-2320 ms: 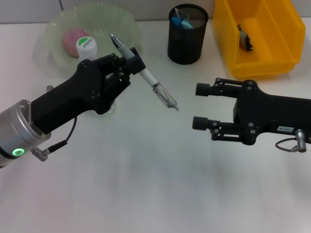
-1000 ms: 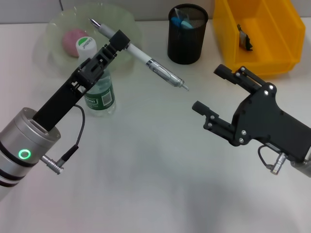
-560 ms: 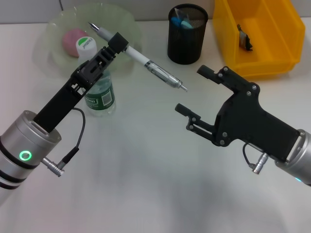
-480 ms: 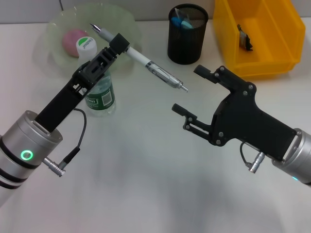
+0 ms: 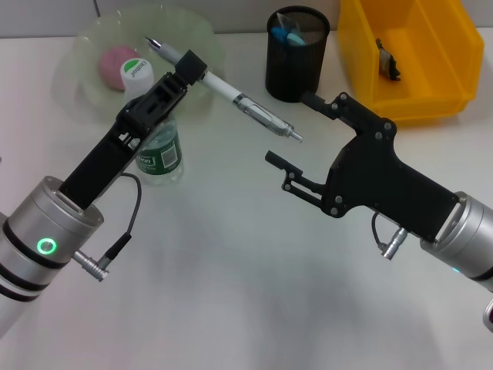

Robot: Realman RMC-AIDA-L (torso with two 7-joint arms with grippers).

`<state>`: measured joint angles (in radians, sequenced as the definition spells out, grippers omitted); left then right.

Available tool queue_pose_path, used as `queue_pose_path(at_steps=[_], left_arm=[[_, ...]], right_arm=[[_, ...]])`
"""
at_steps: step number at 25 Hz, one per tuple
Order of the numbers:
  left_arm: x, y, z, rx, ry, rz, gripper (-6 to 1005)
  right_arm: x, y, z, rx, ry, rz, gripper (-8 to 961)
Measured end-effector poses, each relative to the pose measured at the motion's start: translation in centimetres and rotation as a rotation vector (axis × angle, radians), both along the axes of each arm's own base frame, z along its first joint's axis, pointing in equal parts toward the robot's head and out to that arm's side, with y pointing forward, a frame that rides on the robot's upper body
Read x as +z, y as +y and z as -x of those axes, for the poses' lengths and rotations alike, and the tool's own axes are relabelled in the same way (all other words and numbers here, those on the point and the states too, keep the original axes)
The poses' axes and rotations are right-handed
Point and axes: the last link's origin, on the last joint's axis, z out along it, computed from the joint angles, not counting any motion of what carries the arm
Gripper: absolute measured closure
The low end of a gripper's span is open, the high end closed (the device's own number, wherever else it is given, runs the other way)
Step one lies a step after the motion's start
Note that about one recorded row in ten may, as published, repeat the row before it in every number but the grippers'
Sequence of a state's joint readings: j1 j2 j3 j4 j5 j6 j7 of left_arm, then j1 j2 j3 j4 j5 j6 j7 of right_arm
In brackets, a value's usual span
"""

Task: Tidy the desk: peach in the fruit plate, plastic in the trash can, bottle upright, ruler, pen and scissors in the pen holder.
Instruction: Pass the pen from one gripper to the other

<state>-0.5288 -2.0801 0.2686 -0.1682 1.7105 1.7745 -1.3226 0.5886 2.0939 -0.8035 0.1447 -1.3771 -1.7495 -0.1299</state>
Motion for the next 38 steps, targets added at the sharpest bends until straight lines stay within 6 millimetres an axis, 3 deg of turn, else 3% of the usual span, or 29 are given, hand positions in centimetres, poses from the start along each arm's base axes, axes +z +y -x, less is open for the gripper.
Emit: queue_pose_path(at_steps=[15, 31, 38], left_arm=[[-0.52, -0.04, -0.2, 0.015, -0.008, 0.025, 827], [-0.78, 0.03, -0.33, 0.021, -0.009, 0.035, 823], [-0.81, 0.04, -0.33, 0.023, -0.008, 0.036, 821]], right_arm=[[-0.05, 0.46, 0.59, 0.024, -0.003, 0.0, 418], [-0.13, 0.81, 0.79, 0.007, 0.004, -0.005, 656], [-0.14, 0.82, 0.77, 0.006, 0.003, -0.006, 660]])
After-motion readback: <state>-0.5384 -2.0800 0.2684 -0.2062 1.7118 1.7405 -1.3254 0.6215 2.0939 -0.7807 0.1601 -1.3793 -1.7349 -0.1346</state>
